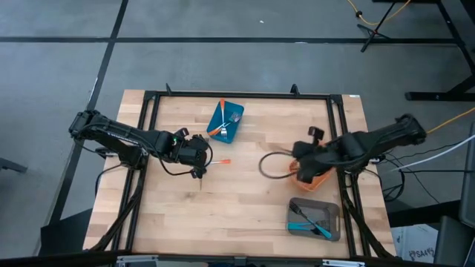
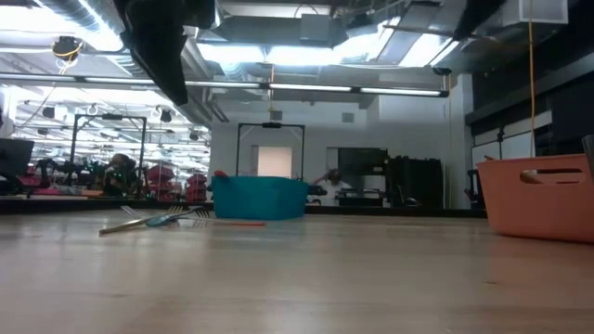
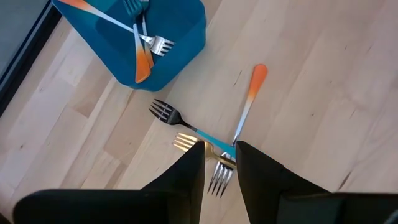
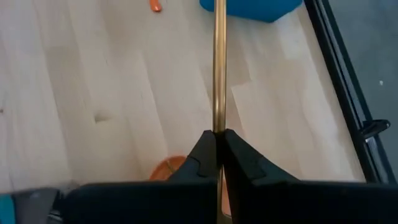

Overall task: Sort silverware by color (type)
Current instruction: Put the right gold fork into the orange bin

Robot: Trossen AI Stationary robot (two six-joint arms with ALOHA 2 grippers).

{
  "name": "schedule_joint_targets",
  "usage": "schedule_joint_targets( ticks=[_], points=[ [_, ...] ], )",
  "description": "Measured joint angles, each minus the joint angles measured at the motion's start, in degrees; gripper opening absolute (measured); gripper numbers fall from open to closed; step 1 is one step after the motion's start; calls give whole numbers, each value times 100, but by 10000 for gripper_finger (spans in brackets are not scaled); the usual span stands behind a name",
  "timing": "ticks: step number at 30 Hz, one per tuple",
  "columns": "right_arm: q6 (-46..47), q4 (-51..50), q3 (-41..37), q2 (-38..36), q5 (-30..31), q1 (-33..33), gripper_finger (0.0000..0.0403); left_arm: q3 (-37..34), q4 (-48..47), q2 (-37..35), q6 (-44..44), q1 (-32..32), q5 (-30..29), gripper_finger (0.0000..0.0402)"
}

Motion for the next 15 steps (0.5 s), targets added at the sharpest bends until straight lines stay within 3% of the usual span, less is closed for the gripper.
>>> schedule_joint_targets(
  ticks=[6,12,15],
  points=[
    [-245,674,-1464,-1336,-275,-19,0,0,45,0,4,0,-2,84],
    [-650,1626,-2878,-2548,-1279,-16,0,0,73,0,6,0,-24,84],
    [-741,2103,-3457,-2987,-1434,-15,0,0,75,0,6,7,-32,84]
  ],
)
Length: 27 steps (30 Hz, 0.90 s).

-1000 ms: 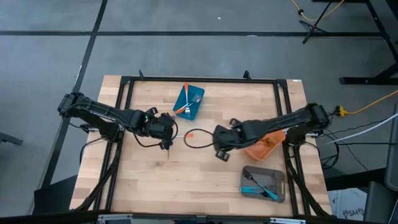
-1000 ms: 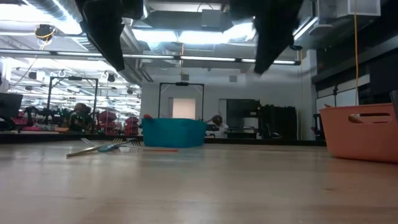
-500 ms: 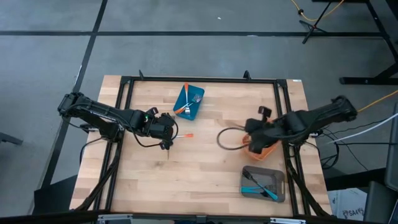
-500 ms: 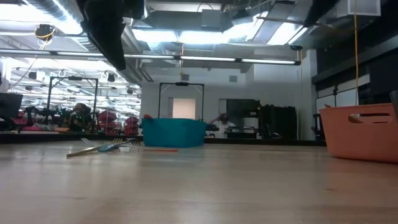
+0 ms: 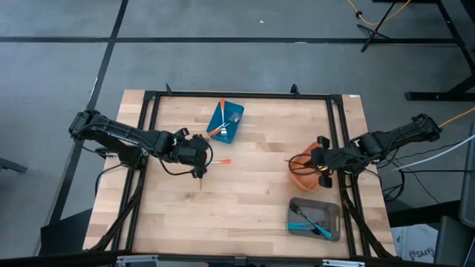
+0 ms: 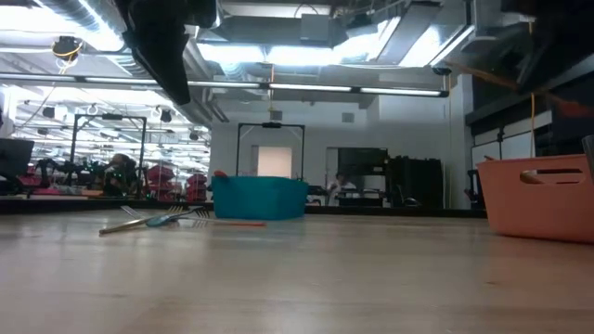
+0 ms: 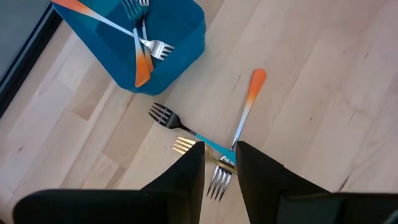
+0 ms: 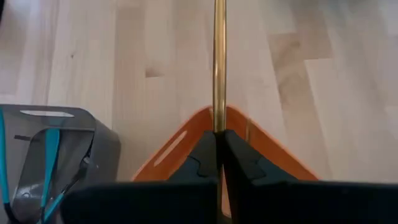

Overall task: Sort silverware by color (type)
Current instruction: Put the right gold fork into the orange bin

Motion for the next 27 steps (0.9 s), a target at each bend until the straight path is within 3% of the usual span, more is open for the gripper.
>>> schedule_joint_targets(
  ticks=[10,27],
  points=[
    [-1,1085,-991,-348,-399,0,0,0,24,0,0,0,-7,84],
    [113,1172,-1597,-278,-314,0,0,0,70,0,0,0,-13,84]
  ],
)
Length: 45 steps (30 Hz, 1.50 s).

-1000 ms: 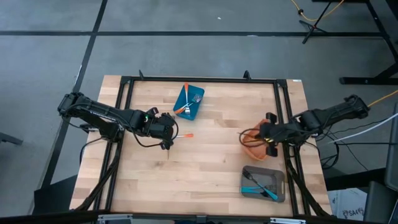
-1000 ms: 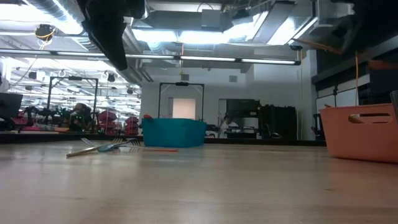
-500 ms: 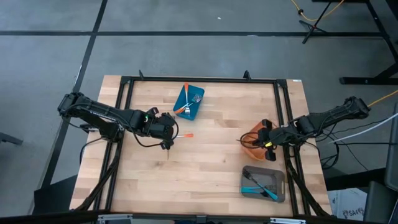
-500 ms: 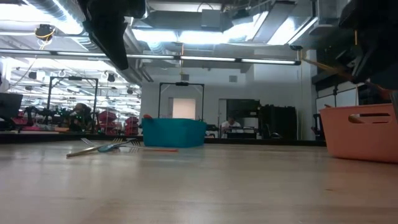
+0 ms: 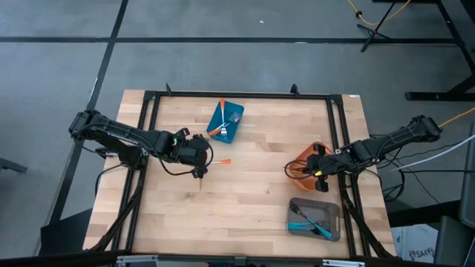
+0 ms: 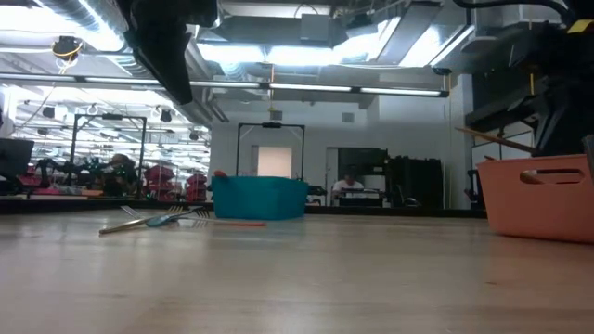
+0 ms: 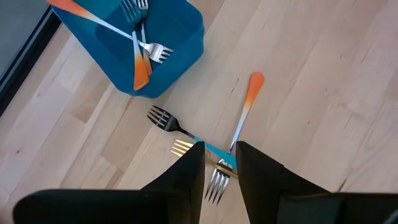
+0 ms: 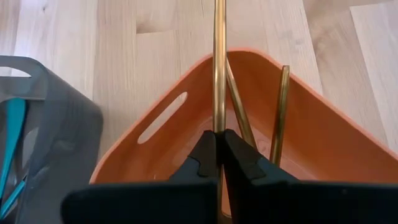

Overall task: Sort silverware by color (type)
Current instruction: Put the right gold fork into the orange bin, then put the blue fork into the black bin

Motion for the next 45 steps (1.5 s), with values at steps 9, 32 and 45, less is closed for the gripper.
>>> schedule_joint_targets(
  ticks=[9,32,45],
  points=[
    [8,-9,0,0,21,0,0,0,95,0,2,0,0,84],
    [102,-63,0,0,352,0,96,-4,249,15,-307,0,4,84],
    [102,-63,0,0,352,0,96,-4,246,17,-1777,0,4,84]
  ],
)
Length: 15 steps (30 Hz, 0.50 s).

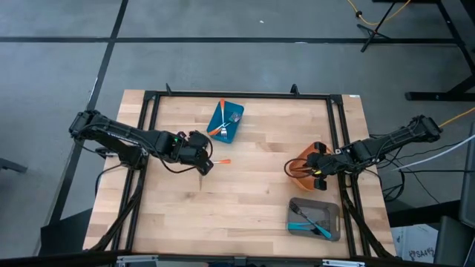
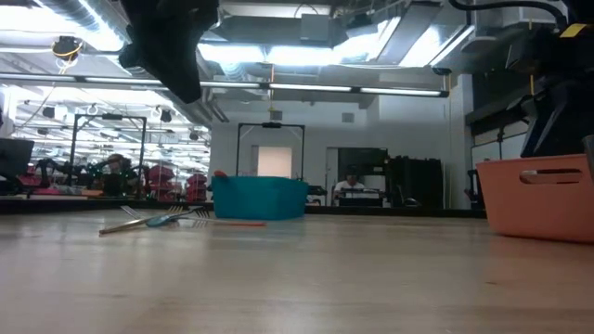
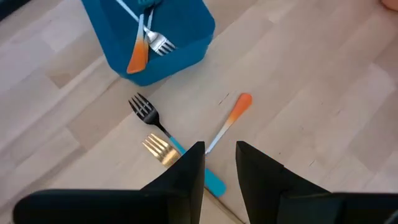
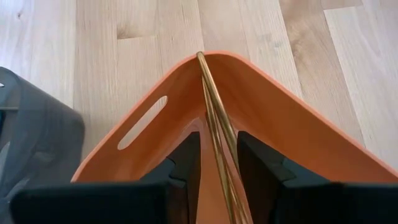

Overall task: Sort silverware by color (type)
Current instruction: Put the blue fork into the black bin

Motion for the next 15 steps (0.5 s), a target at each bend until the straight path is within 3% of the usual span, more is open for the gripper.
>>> schedule_joint_targets(
  ticks=[6,15],
  points=[
    [0,0,2,0,-2,0,96,0,-18,119,-230,7,-43,84],
    [-2,4,2,2,-2,0,96,0,-24,857,-326,221,-98,84]
  ],
)
